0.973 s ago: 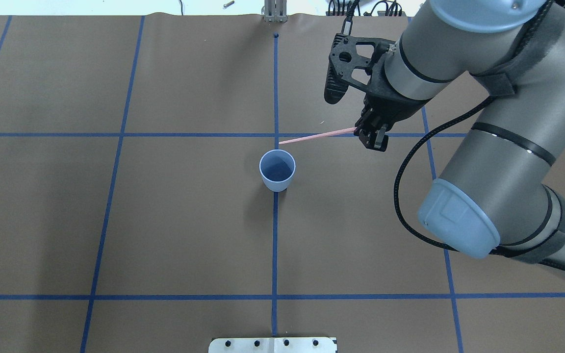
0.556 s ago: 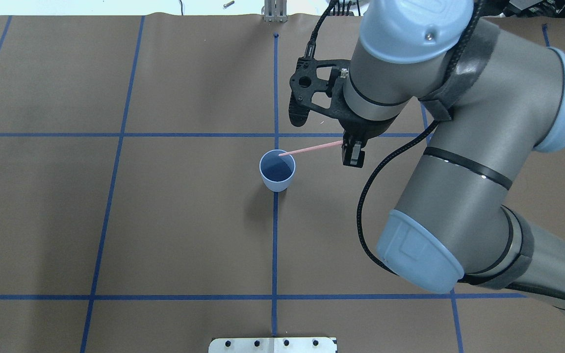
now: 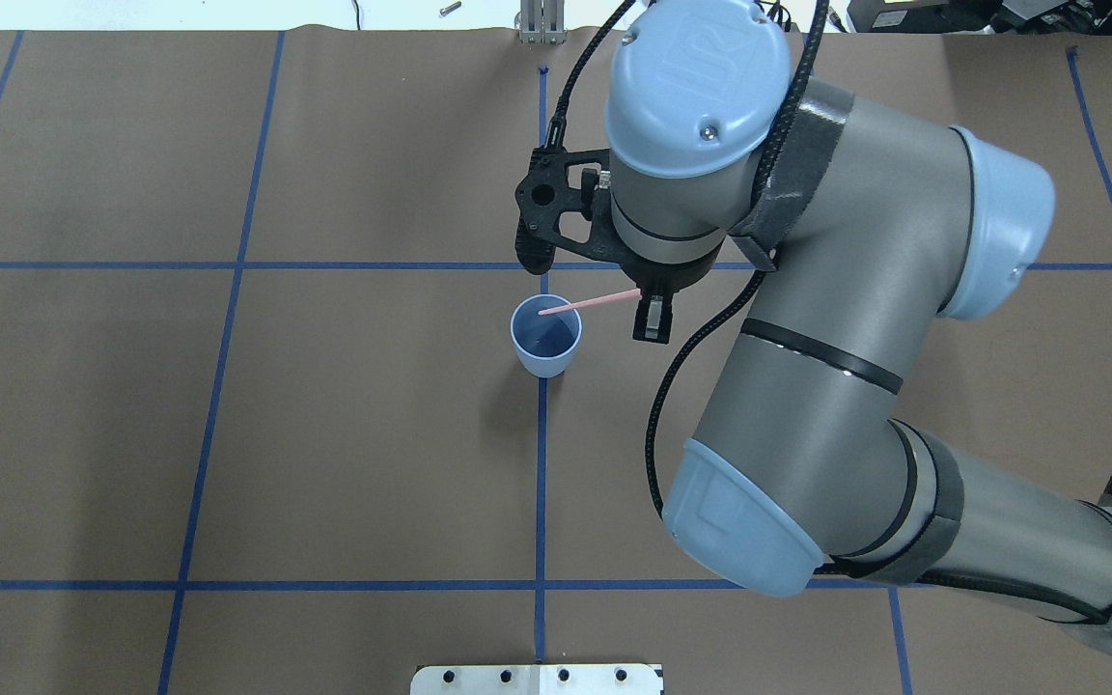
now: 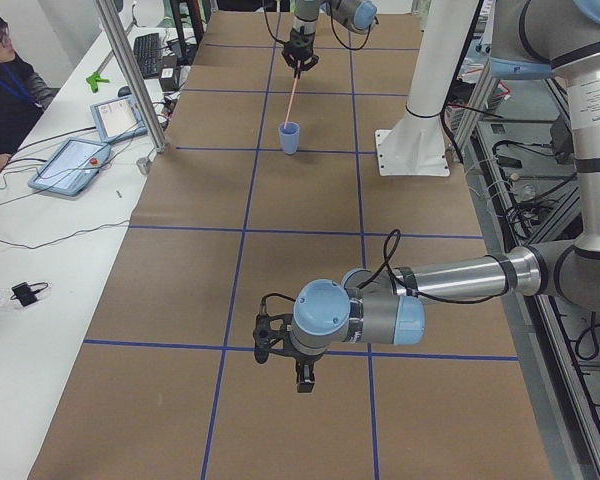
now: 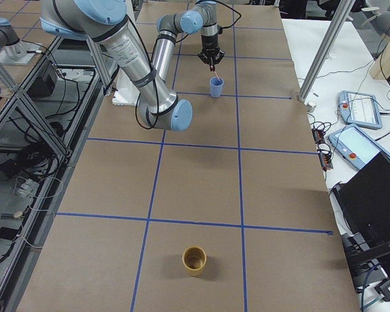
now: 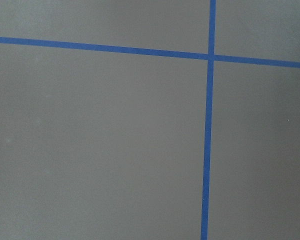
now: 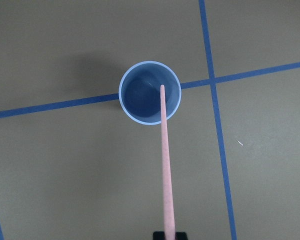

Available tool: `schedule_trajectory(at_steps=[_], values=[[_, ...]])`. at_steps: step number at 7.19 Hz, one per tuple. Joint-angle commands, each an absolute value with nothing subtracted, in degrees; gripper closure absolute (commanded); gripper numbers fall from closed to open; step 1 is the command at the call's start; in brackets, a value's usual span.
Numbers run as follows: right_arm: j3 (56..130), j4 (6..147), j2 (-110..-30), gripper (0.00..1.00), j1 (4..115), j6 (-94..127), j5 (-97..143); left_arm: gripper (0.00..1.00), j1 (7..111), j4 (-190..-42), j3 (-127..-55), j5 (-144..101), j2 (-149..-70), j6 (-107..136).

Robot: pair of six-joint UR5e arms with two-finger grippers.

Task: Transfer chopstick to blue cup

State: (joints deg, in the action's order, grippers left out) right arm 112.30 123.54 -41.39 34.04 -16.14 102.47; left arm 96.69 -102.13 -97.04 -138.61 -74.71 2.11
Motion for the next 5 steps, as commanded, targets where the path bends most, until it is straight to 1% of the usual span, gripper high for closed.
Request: schedule_trajectory(at_steps=[1, 3, 5], values=[[110.83, 123.4, -40.17, 1.0, 32.18, -16.0, 100.56, 0.01, 96.68, -102.13, -96.77, -138.6, -74.71, 2.11], [110.83, 123.49, -40.43, 1.0, 31.38, -16.08, 99.49, 0.01, 96.68, -102.13, -96.42, -138.6, -74.71, 2.11], [110.66, 123.22, -40.52, 0.7, 28.58, -16.17, 94.96, 0.01, 96.68, -102.13, -96.42, -138.6, -74.71, 2.11]])
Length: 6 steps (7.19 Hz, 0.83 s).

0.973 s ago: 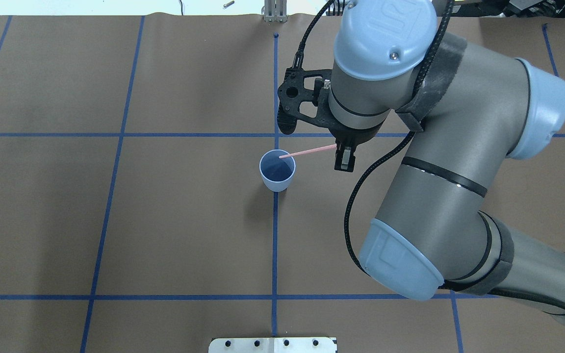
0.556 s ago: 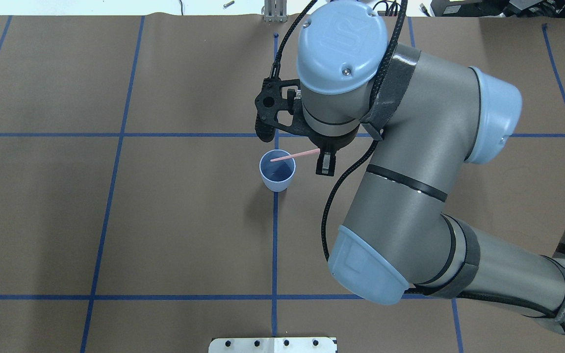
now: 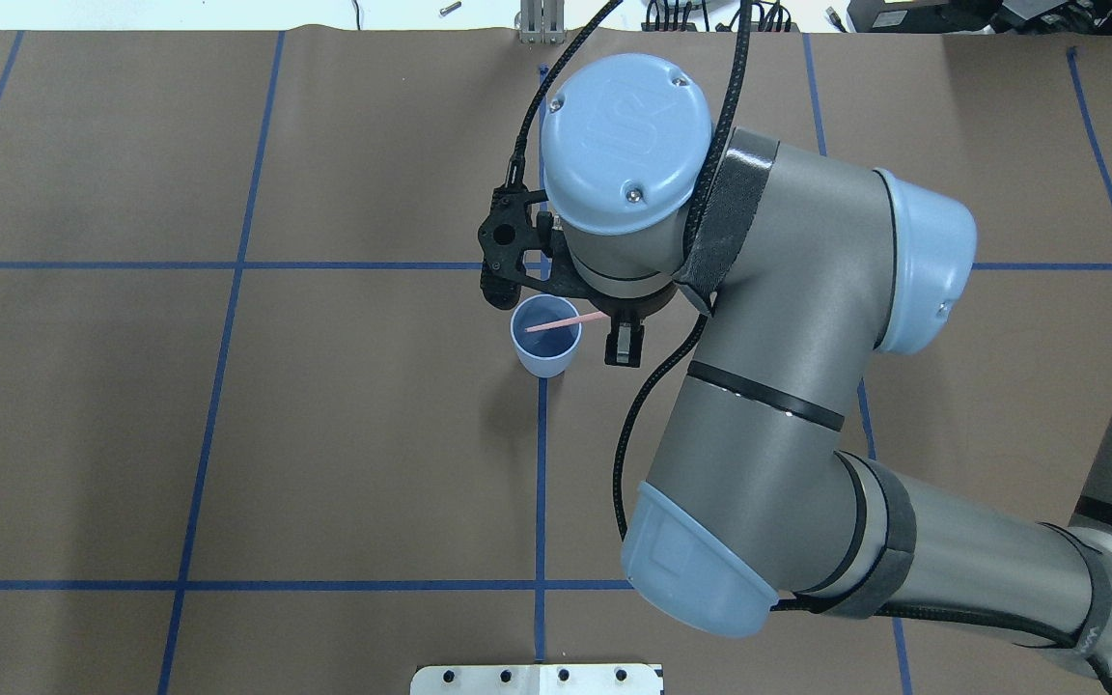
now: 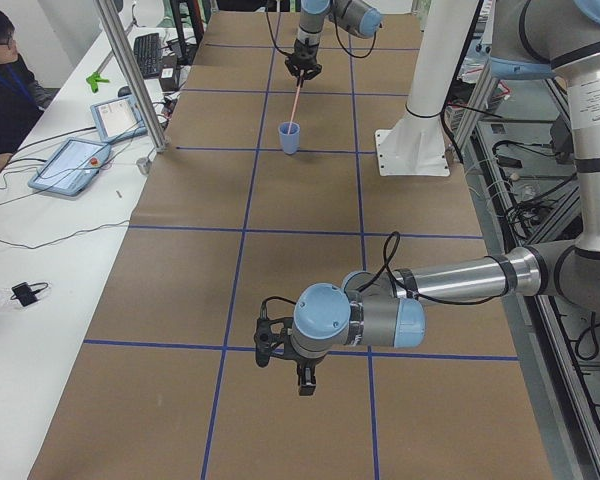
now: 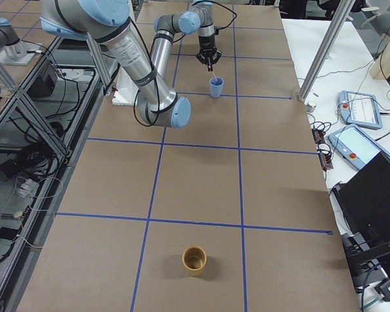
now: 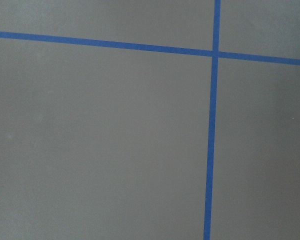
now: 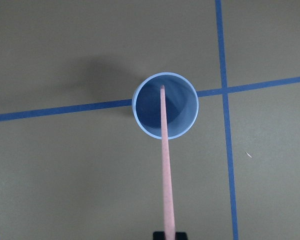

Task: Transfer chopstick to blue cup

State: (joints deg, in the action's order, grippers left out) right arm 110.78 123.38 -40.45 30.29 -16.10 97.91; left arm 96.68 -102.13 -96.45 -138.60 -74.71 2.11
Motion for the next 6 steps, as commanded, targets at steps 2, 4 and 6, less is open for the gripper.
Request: schedule_trajectory(at_steps=[2, 4, 6], values=[[110.57, 123.22, -40.34, 0.62, 28.39, -16.17, 95.01, 0.01, 96.68, -102.22, -95.98, -138.6, -74.71, 2.11], [111.18, 123.22, -40.08, 0.48, 28.39, -16.17, 95.27, 0.01, 96.68, -102.22, -95.98, -138.6, -74.71, 2.11], [112.49, 122.61, -38.42, 0.08, 29.0, -15.74, 96.06, 0.01, 96.68, -102.3, -96.06, -138.69, -74.71, 2.11]])
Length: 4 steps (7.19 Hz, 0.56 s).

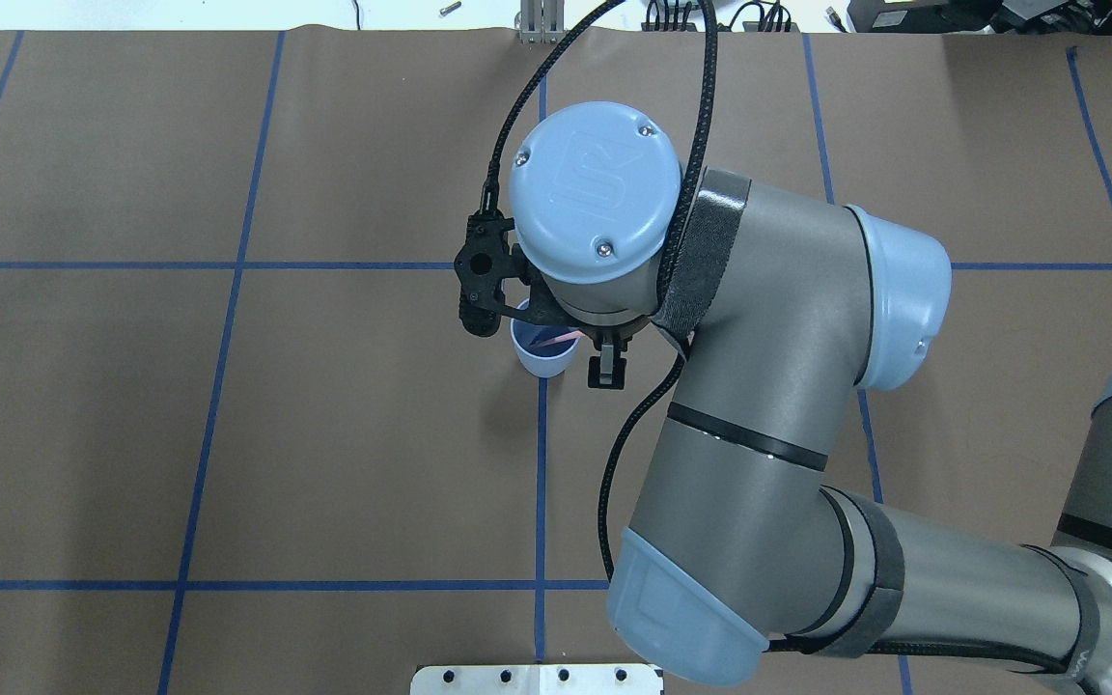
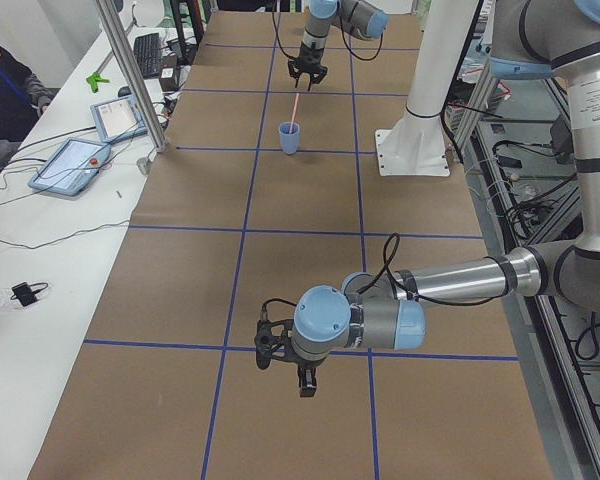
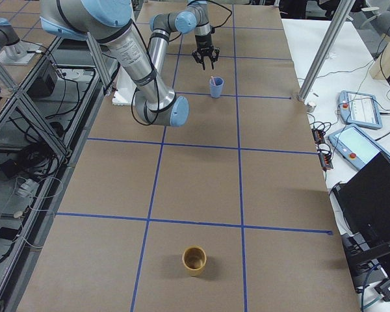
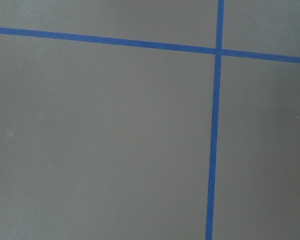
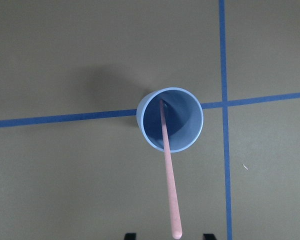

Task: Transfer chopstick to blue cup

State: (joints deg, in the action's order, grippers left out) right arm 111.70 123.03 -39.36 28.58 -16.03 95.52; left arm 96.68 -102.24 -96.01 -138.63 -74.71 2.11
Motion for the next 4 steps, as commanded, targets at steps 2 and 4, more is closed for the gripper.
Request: schedule_trajectory(at_steps=[2, 4], values=[[112.5, 119.19, -38.76, 0.01, 34.07, -9.78, 102.18, 0.01, 96.68, -102.3, -96.15, -138.69, -74.71, 2.11], [109.97, 115.52, -40.76, 0.01, 43.19, -8.8, 109.29, 0.01, 96.68, -102.39, -96.33, -138.69, -74.62, 2.11]])
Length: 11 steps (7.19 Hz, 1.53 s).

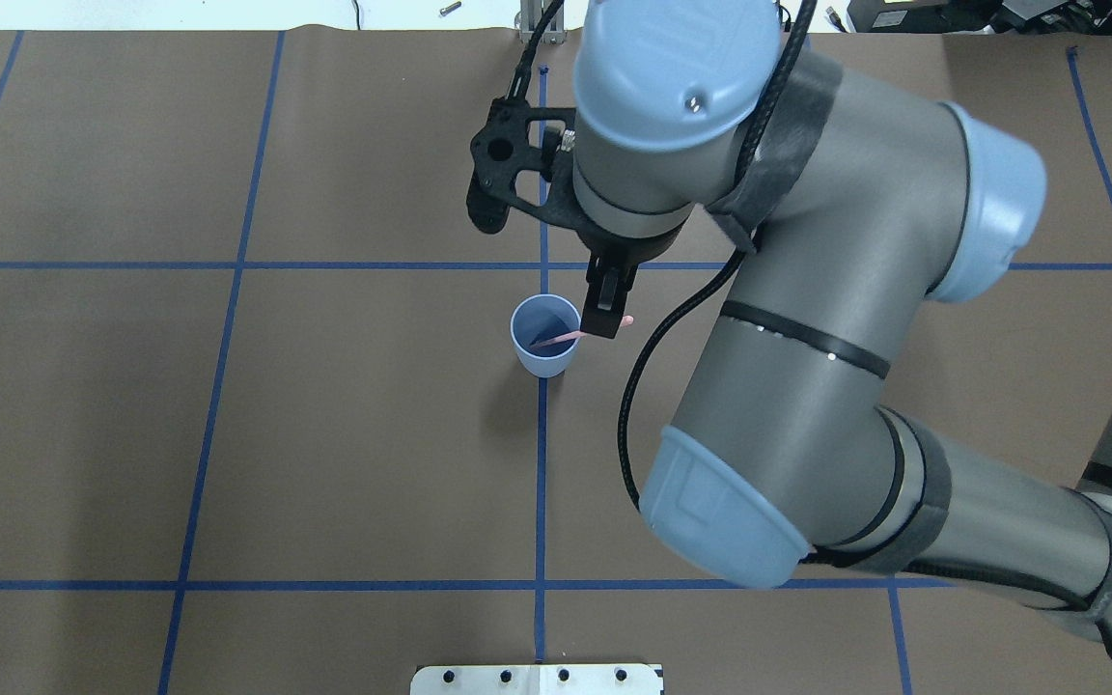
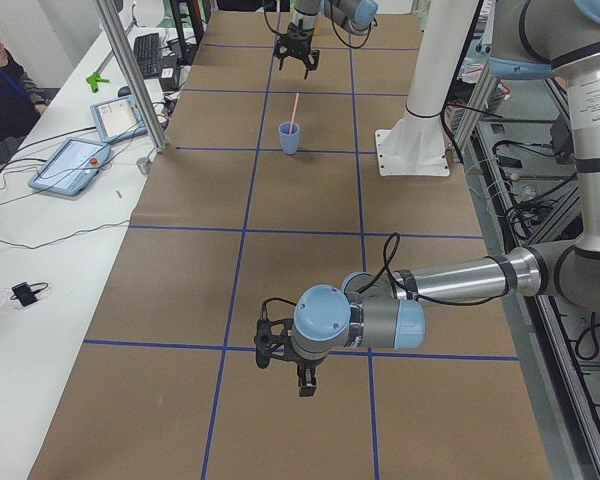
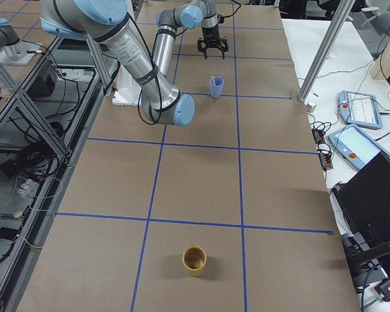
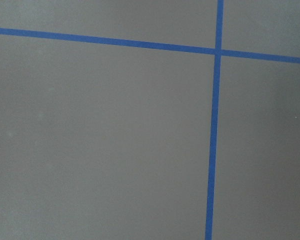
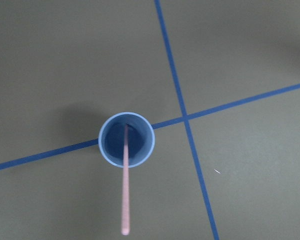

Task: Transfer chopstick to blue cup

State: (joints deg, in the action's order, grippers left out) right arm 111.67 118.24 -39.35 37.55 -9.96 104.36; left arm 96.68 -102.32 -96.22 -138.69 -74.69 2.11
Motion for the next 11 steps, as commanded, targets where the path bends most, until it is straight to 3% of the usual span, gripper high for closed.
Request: schedule_trajectory(at_steps=[1, 4, 11], values=[[108.65, 111.75, -45.22, 0.0, 48.9, -8.62, 112.47, 0.01, 96.68, -102.48, -96.59, -138.69, -74.62, 2.11], [101.7, 102.13, -59.46, 0.0, 65.44, -10.11, 124.52, 0.01, 96.68, -102.74, -96.77, -138.69, -74.79, 2.02], [101.78, 102.83, -95.4, 0.0, 88.48, -10.02, 126.3, 0.01, 96.59, -102.83, -96.94, -138.6, -74.97, 1.93]])
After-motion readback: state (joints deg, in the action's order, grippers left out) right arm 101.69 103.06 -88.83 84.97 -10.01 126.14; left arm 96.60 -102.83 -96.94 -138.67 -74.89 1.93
